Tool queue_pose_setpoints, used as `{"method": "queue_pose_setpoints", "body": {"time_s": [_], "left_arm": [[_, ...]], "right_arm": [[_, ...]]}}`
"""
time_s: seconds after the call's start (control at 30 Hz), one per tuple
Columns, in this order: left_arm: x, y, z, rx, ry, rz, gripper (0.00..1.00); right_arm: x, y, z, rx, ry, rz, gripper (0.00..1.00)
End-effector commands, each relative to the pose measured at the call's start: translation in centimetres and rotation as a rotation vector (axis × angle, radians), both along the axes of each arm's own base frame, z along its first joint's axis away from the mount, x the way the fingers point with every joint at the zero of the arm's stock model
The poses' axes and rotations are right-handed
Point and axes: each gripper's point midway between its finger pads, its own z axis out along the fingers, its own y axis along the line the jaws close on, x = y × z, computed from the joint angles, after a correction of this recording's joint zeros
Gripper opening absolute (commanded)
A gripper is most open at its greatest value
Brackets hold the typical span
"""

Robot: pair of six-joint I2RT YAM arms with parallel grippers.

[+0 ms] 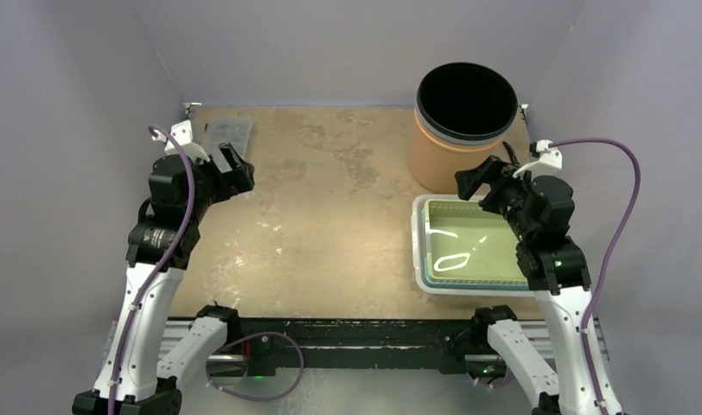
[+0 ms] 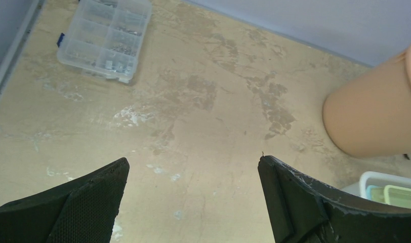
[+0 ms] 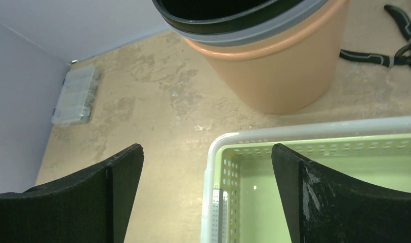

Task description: Turn the large container upside down

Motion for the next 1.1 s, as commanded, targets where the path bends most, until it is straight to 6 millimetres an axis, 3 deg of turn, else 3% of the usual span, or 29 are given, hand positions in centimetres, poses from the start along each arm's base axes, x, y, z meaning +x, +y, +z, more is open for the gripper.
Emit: {"method": "queue_pose_setpoints", "body": {"time_s": [0.0,0.27,0.4,0.5,0.7,0.9,1.07], "left_arm": [[0.6,-1.2,0.3,-0.071,-0.021,-0.034,0.99],[0.6,-1.4,-0.7,-0.088,-0.010,-0.037,0.99],[0.5,-1.7,-1.6,-0.128,0.003,-0.029,0.99],[0.4,-2.3,-2.3,-0.158,0.017,-0.048,0.99],[0.1,-4.2,-3.5,-0.214,0.042,-0.137,0.99],[-0.2,-5.7,-3.5,-0.248,0.033,-0.221,0.99],[-0.4,-6.4,-2.7,-0.262,0.009,-0.270,0.99]], "right_arm": [[-0.4,0.2,-0.5,0.078,0.002,-0.023,0.99],[-0.3,-0.3,-2.7,0.078,0.063,-0.059,0.99],[-1.4,0.3,-3.5,0.086,0.126,-0.029,0.99],[-2.2,-0.1,-5.2,0.054,0.160,-0.034,0.99],[-2.0,1.3,-9.4,0.070,0.274,0.039,0.99],[-2.3,4.3,-12.9,0.110,0.406,0.215,0.99],[-2.6,4.6,-14.9,0.099,0.477,0.243,0.99]]}}
